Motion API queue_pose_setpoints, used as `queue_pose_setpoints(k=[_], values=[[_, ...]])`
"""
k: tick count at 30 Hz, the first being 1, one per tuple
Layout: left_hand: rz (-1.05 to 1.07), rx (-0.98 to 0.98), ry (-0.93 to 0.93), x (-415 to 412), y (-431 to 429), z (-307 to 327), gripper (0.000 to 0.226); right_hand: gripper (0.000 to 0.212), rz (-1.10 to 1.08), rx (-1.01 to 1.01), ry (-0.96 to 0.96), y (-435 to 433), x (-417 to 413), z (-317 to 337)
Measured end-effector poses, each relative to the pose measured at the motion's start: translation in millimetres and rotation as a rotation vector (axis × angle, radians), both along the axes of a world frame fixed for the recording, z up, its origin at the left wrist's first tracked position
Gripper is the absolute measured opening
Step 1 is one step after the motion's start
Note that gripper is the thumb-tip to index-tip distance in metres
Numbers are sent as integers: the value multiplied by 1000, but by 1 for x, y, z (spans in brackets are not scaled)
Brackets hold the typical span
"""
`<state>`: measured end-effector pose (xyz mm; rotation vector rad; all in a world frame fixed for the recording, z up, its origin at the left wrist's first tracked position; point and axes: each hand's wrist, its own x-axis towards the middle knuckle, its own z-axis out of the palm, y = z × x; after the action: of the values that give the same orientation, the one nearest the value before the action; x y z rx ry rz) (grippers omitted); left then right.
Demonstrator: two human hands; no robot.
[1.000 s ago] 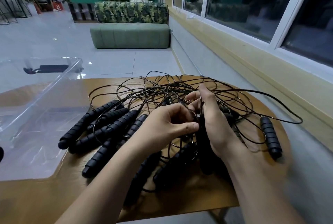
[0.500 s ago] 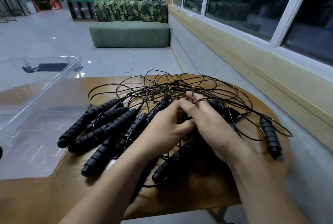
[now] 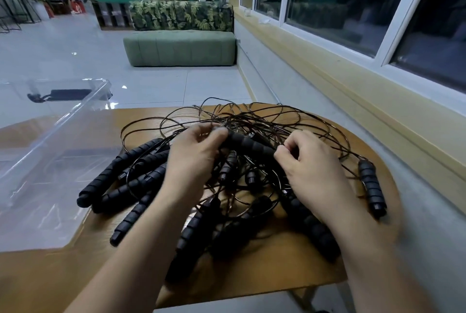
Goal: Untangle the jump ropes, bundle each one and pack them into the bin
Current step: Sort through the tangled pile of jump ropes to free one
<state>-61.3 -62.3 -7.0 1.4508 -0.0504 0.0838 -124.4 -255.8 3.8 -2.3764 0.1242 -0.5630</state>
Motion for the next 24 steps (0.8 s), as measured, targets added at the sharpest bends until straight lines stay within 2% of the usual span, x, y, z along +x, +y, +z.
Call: queue_pose_setpoints(k=[4, 8, 10, 13, 15, 17, 19, 21, 24], values=[[-132, -205, 21, 8, 24, 11, 14, 23, -52, -9, 180, -20, 0, -1], [-172, -197, -58, 6, 26, 10, 24, 22, -60, -66, 373, -25, 0, -6], [-158, -193, -64, 1, 23, 10, 25, 21, -56, -85, 399, -24, 2, -10], [-126, -219, -47, -5, 19, 12, 24, 17, -122, -39, 303, -24, 7, -11], [-105, -180, -87, -5, 18, 13, 18, 8, -187, 10, 190, -20, 6, -7], [-149, -104, -114, -5, 17, 12, 10, 38, -219, 46, 47, -14, 3, -2], [-183, -7, -133, -7, 16, 11, 18, 66, -211, -85, -141, -5, -2, 4], [-228, 35, -163, -11, 15, 13, 27, 74, -154, -245, -252, 5, -3, 9], [-271, 66, -203, -12, 16, 17, 32, 66, -9, -328, -139, 13, 9, 26]])
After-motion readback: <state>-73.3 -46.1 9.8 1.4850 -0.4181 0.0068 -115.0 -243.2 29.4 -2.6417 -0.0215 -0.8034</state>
